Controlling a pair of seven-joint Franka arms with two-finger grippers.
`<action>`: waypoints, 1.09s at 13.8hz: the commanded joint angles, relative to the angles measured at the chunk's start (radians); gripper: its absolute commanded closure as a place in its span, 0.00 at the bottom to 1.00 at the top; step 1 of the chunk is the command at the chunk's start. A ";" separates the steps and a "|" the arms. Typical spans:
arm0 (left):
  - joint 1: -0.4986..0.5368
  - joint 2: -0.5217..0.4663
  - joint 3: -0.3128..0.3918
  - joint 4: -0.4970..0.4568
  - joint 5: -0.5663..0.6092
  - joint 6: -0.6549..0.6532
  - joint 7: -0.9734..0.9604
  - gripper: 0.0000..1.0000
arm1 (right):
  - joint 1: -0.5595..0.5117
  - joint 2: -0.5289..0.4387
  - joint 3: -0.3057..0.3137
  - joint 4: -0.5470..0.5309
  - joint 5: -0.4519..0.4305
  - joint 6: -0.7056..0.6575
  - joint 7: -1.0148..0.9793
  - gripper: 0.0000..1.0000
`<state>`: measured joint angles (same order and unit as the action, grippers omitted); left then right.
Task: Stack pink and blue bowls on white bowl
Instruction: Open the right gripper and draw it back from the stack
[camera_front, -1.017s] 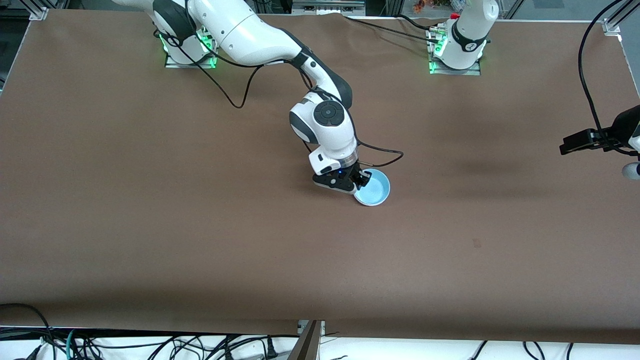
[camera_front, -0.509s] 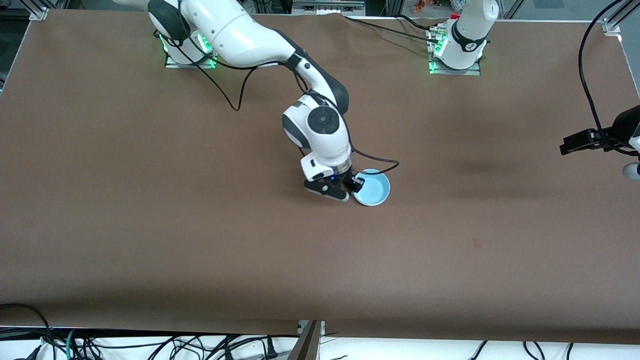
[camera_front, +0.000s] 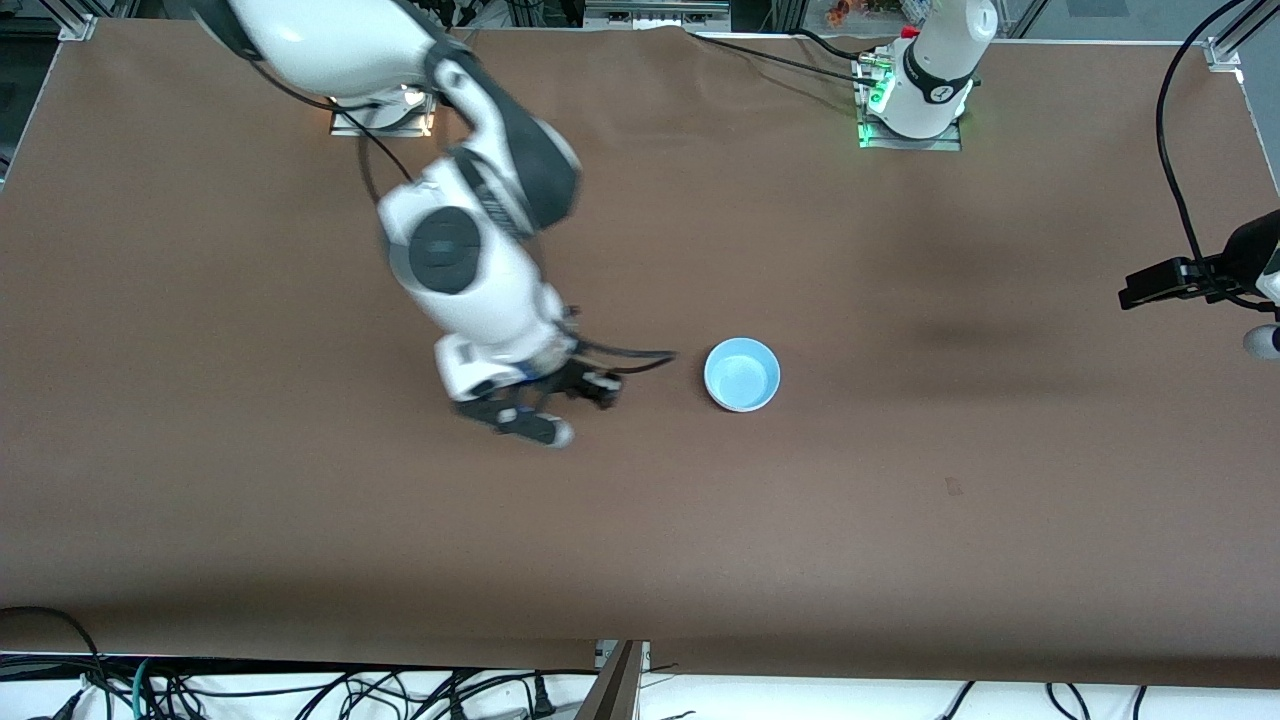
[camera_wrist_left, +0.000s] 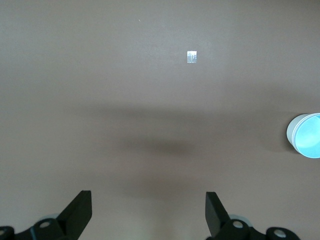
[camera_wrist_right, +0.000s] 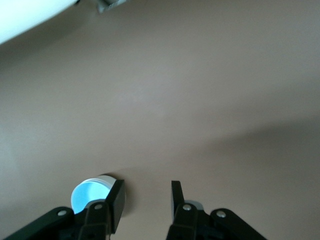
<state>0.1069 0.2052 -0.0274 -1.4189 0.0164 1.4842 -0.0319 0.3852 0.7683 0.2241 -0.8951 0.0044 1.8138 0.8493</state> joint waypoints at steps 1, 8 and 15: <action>0.004 0.005 -0.003 0.015 0.010 -0.018 0.023 0.00 | -0.121 -0.085 0.052 -0.027 0.017 -0.118 -0.146 0.55; 0.004 0.005 -0.003 0.015 0.010 -0.018 0.023 0.00 | -0.334 -0.265 0.008 -0.027 0.002 -0.496 -0.453 0.26; 0.004 0.005 -0.003 0.015 0.010 -0.018 0.023 0.00 | -0.482 -0.357 -0.049 -0.034 0.025 -0.616 -0.650 0.13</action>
<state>0.1070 0.2056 -0.0277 -1.4189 0.0164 1.4821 -0.0319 -0.0921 0.4660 0.1935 -0.8955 0.0109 1.2209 0.2170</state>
